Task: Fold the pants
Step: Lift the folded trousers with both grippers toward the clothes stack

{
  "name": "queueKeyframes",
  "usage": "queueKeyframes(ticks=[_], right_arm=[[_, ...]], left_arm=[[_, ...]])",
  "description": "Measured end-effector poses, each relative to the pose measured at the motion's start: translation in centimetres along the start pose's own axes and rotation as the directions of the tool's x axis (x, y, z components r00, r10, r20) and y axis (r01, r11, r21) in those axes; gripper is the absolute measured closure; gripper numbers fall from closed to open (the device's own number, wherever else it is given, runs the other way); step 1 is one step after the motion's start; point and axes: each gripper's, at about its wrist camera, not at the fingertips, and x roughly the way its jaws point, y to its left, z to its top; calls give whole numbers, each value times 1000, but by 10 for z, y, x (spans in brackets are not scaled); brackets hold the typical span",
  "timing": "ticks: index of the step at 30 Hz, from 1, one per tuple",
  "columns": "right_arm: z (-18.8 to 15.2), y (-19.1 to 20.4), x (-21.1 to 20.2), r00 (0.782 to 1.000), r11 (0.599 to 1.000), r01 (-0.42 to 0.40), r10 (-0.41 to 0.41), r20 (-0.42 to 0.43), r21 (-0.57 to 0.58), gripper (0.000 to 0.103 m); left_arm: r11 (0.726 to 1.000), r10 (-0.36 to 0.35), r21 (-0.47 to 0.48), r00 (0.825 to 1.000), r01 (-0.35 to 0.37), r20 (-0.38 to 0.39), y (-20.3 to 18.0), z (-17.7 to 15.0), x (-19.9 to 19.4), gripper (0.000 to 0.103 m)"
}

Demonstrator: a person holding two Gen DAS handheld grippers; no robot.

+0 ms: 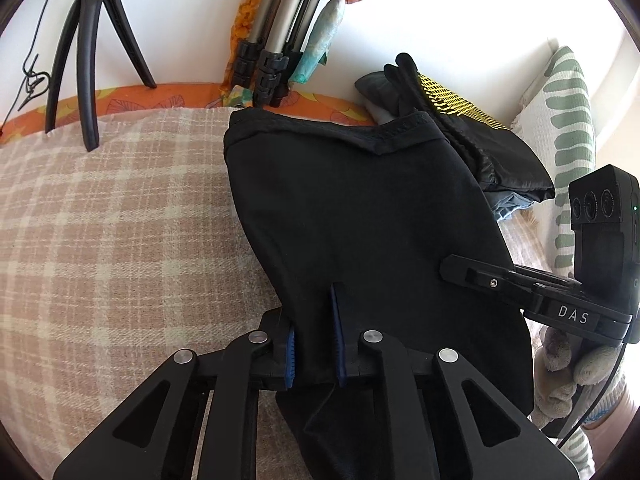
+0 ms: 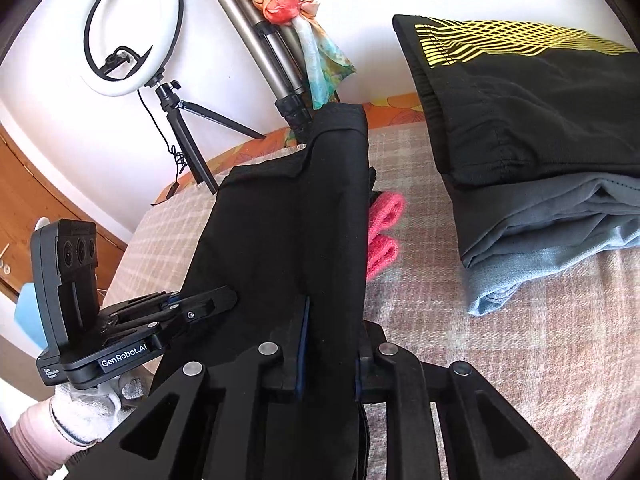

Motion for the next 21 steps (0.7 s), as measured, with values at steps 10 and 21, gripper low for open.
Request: queueKeyframes(ticks=[10, 21], right_arm=[[-12, 17, -26, 998, 999, 34, -33, 44, -22, 89], [-22, 34, -75, 992, 997, 55, -49, 120, -50, 89]], left_arm=[[998, 6, 57, 999, -8, 44, -19, -7, -26, 95], [990, -13, 143, 991, -6, 133, -56, -11, -65, 95]])
